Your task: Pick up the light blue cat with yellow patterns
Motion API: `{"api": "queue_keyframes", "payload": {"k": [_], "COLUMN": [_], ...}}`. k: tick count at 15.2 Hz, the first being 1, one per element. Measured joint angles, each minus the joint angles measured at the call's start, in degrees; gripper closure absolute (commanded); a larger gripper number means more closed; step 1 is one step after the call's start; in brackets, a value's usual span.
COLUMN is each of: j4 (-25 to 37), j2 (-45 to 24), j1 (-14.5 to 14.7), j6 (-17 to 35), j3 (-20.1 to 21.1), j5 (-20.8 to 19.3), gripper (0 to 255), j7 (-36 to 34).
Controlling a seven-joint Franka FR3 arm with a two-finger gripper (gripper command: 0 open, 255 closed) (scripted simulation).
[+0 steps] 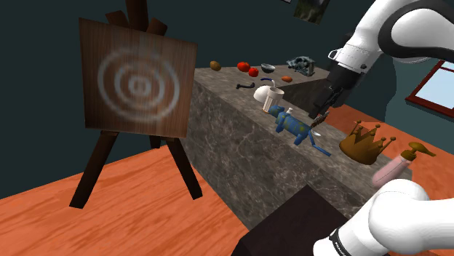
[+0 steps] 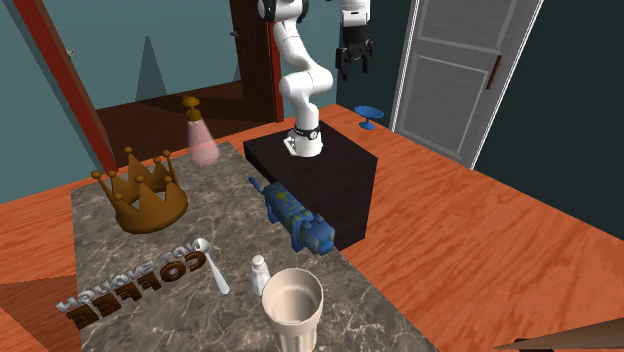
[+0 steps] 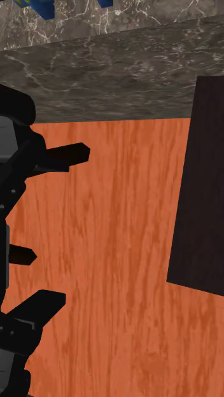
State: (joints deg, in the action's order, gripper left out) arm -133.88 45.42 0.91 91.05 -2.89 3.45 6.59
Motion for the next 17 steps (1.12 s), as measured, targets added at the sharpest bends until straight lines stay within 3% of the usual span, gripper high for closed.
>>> {"api": "queue_keyframes", "payload": {"k": [9, 17], "j4": [-2.80, -0.45], "j2": [-5.92, -17.93], "j1": [-2.56, -4.55], "j6": [7.87, 17.17], "j3": [-6.61, -14.26], "j5": [-4.81, -8.04], "gripper": [0, 0], "j7": [7.34, 15.54]}}
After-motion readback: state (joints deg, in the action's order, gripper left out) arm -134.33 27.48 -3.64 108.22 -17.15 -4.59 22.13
